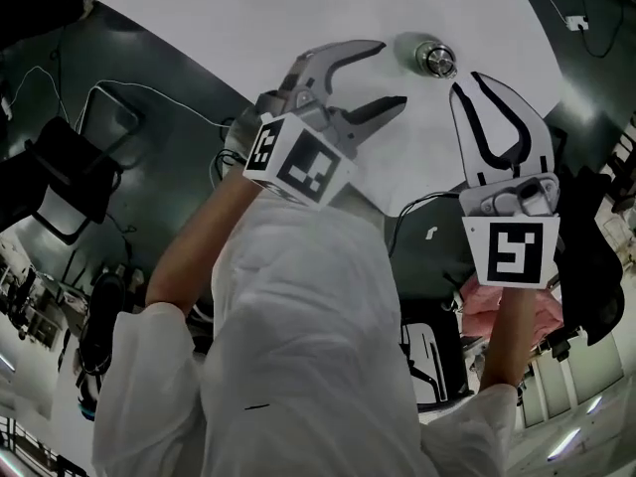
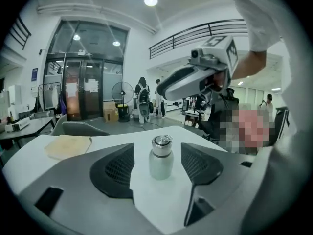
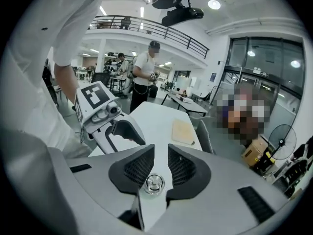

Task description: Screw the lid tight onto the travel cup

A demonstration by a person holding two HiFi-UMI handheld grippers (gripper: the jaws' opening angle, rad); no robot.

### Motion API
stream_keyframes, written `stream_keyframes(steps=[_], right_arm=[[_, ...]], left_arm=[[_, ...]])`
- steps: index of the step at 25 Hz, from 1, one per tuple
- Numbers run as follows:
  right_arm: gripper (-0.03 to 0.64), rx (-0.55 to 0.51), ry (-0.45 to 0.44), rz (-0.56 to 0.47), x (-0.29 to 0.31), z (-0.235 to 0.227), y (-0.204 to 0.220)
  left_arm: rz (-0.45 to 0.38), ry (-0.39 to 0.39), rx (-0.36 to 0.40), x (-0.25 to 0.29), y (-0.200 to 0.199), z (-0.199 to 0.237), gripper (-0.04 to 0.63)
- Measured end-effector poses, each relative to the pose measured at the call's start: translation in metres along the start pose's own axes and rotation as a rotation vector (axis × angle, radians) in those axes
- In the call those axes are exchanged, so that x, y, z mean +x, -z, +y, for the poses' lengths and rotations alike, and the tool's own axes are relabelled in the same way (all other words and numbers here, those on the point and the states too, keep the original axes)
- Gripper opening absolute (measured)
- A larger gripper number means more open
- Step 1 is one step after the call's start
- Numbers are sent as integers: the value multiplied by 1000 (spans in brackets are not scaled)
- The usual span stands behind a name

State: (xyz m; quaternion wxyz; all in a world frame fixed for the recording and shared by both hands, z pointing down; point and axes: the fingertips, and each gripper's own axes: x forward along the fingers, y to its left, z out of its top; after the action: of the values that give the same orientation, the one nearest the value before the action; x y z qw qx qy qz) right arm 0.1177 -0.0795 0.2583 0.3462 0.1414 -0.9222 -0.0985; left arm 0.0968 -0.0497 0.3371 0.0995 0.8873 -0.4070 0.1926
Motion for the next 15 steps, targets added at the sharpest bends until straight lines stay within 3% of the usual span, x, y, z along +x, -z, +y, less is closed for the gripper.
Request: stream_keyframes(steps=[1, 5, 8, 15], right_arm=[[81, -7, -10, 12, 3, -1, 4], [101, -36, -58, 53, 16, -2, 19], [158, -44, -108, 104, 30, 0, 30], [178, -75, -235, 220, 40, 1, 64]], left_arm=[[-2, 8, 17, 7, 4, 0, 276], [-20, 40, 52, 33, 17, -5, 290], [-21, 61, 73, 46, 28, -3, 300], [-21, 125, 84, 84, 50, -9, 319]])
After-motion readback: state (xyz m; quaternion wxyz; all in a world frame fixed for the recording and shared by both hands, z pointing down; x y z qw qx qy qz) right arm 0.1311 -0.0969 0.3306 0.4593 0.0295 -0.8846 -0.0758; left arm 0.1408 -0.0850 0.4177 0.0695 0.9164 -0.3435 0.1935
